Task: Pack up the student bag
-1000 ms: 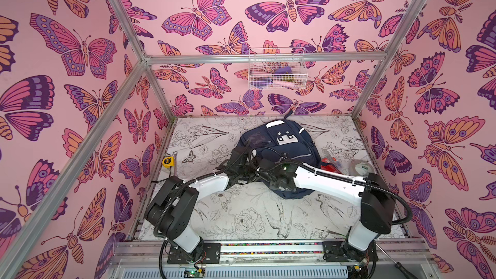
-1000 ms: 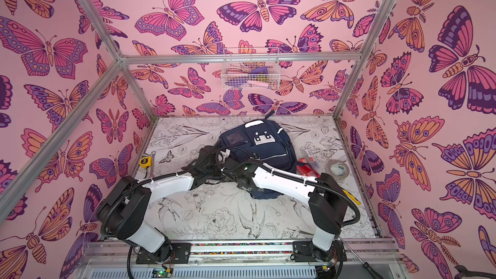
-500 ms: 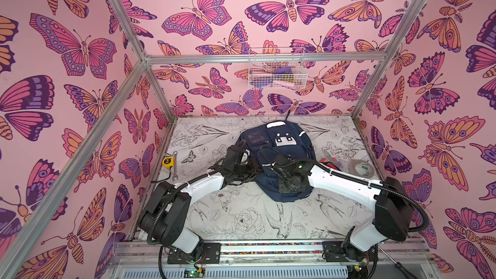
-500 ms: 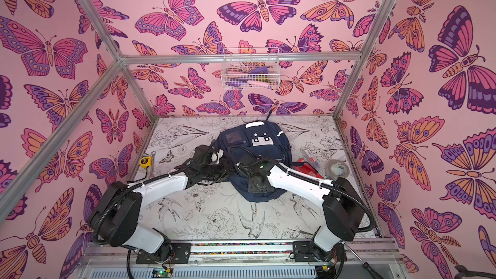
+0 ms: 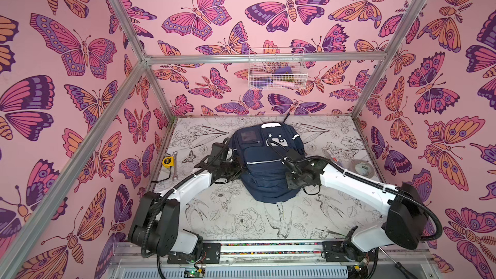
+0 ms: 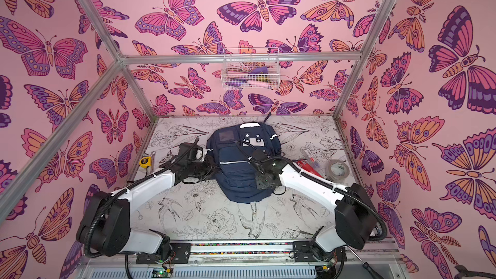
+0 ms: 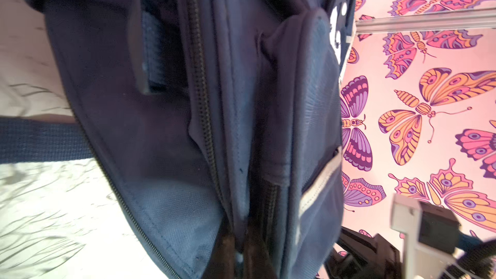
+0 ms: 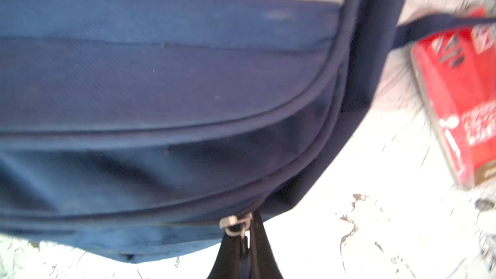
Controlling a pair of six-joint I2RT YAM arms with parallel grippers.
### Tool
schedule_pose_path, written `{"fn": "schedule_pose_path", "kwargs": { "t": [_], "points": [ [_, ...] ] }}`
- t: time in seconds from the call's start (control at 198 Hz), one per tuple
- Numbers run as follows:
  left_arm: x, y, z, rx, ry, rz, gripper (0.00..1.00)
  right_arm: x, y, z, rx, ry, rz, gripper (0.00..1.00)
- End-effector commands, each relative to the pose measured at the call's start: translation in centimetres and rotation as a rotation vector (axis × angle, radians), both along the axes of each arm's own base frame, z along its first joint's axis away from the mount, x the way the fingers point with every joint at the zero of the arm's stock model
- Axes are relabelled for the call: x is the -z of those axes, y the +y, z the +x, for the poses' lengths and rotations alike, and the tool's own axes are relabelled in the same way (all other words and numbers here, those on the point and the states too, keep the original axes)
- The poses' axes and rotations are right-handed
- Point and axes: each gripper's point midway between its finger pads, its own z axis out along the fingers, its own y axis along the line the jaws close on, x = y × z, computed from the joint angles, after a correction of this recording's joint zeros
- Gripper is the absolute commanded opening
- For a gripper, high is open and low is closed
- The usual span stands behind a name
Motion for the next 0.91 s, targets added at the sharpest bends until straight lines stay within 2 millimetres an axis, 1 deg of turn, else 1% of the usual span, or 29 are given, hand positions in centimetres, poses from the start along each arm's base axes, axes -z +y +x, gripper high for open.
{"fn": "schedule_pose_path", "kwargs": {
  "t": [0.0,0.046,0.116,0.182,0.233,0.324,0.354,0.359,0.374,0.425,0.486,0.561,0.627,0.632,0.642,0.683,0.774,0.814,0.905],
  "points": [
    [-0.7,6.0,2.3,-0.18,-0.049,0.173,0.0,0.1,-2.7,-0.7,-0.088,0.007,-0.119,0.0],
    [-0.8,7.1,2.5,-0.208,-0.051,0.193,0.0,0.0,-1.8,-1.1,-0.117,0.032,-0.082,0.0],
    [-1.2,8.1,2.7,-0.228,-0.055,0.195,0.0,0.1,0.7,-1.9,-0.175,0.084,0.047,0.0],
    [-1.3,8.1,2.5,-0.224,-0.042,0.184,0.22,-0.1,3.0,-2.7,-0.219,0.131,0.153,0.0],
    [-1.5,7.6,2.0,-0.209,-0.026,0.152,0.34,-0.3,4.4,-3.3,-0.248,0.153,0.205,0.0],
    [-1.7,6.6,0.2,-0.196,0.023,0.07,0.51,-0.9,6.7,-3.9,-0.286,0.167,0.25,0.0],
    [-1.3,6.2,-0.7,-0.192,0.053,0.042,0.57,-0.9,7.3,-3.9,-0.284,0.172,0.258,0.0],
    [-1.8,6.1,-0.9,-0.191,0.04,0.033,0.58,-0.9,7.3,-3.9,-0.284,0.172,0.261,0.0],
    [-2.3,6.0,-1.4,-0.189,0.032,0.016,0.62,-1.0,7.6,-4.0,-0.284,0.176,0.268,0.0],
    [-2.7,5.6,-3.0,-0.188,0.044,-0.023,0.7,-0.9,8.3,-4.1,-0.286,0.194,0.285,0.0],
    [-3.2,4.9,-4.8,-0.191,0.055,-0.067,0.77,-0.8,9.0,-4.3,-0.294,0.2,0.292,0.0],
    [-4.1,3.4,-6.6,-0.177,0.062,-0.111,0.79,-0.9,10.1,-4.7,-0.313,0.207,0.312,0.0],
    [-4.5,2.0,-7.7,-0.153,0.074,-0.129,0.79,-1.5,11.1,-5.1,-0.332,0.204,0.338,0.0],
    [-4.6,1.9,-7.8,-0.151,0.074,-0.129,0.79,-1.0,11.1,-5.1,-0.332,0.215,0.329,0.0],
    [-4.5,1.7,-7.9,-0.148,0.077,-0.129,0.79,-0.7,11.3,-5.1,-0.334,0.222,0.324,0.0],
    [-4.6,0.8,-8.5,-0.132,0.085,-0.128,0.78,-0.8,11.8,-5.3,-0.342,0.217,0.328,0.0],
    [-4.5,-1.0,-9.0,-0.111,0.092,-0.132,0.74,-1.4,12.8,-5.6,-0.358,0.206,0.35,0.0],
    [-4.1,-1.6,-9.1,-0.103,0.099,-0.123,0.7,-1.8,13.1,-5.7,-0.361,0.198,0.36,0.0],
    [-2.8,-2.5,-9.1,-0.092,0.131,-0.108,0.65,-2.3,13.3,-5.8,-0.365,0.181,0.372,0.0]
  ]
}}
